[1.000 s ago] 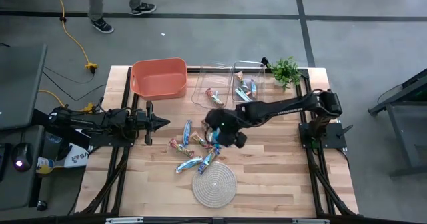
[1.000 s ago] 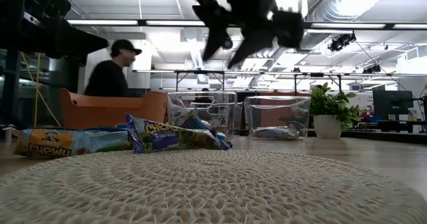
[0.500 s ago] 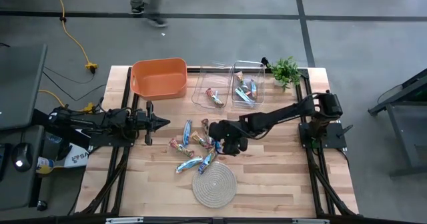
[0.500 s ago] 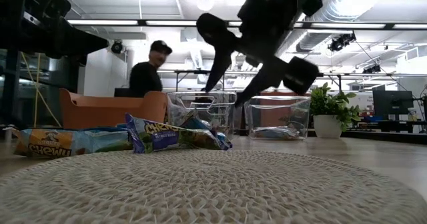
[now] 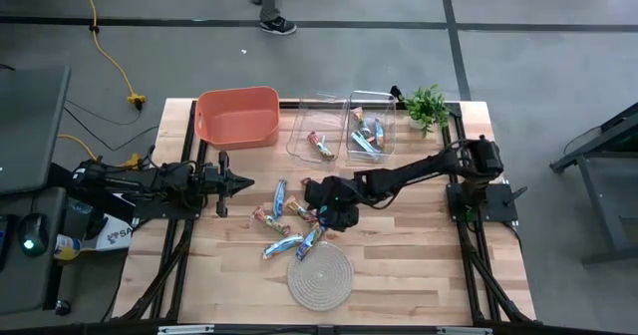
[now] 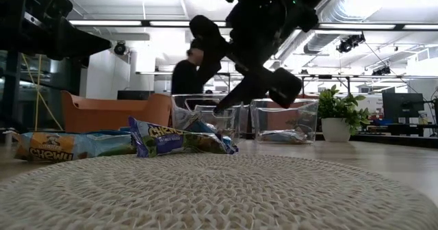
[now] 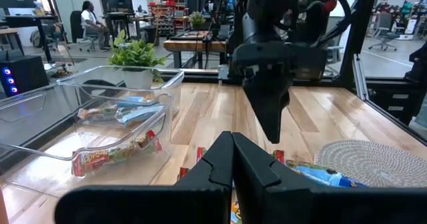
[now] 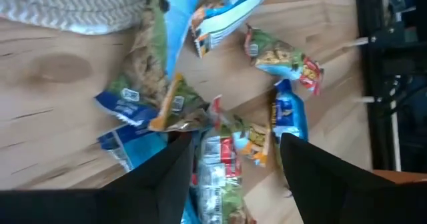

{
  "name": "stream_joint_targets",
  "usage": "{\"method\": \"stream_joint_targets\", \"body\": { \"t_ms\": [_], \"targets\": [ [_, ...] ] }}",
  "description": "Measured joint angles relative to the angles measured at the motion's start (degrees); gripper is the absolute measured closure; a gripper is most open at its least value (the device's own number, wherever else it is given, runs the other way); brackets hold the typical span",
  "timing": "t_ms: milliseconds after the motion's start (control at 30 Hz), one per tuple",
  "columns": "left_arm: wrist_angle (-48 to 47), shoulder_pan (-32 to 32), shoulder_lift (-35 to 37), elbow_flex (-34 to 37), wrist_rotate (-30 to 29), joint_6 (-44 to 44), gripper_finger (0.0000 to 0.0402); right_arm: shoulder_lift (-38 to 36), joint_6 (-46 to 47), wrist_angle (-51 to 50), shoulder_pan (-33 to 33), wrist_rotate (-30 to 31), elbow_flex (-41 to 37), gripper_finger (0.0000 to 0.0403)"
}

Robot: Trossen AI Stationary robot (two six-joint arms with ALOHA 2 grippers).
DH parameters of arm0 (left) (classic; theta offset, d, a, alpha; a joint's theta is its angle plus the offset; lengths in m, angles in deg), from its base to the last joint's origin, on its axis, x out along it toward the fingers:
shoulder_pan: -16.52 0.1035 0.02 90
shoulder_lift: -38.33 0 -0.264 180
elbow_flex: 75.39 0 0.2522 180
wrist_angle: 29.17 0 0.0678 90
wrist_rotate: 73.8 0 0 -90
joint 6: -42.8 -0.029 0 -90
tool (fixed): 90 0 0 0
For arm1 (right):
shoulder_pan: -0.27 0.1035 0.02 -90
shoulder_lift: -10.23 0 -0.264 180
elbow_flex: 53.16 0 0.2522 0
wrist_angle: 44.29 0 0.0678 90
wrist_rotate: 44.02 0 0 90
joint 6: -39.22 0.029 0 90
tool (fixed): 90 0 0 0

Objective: Pick and place Granola Bars by type
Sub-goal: Put the red granola bar into the left transparent bin

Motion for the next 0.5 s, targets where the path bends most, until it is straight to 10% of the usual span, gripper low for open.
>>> {"method": "stream_joint_targets", "body": {
  "t_ms": [500],
  "targets": [
    [0.00,0.01,0.00,0.01,0.02,0.00,0.0401,2.88,1.41,3.25,-2.95,-0.83,0.08,0.0192]
  ]
}}
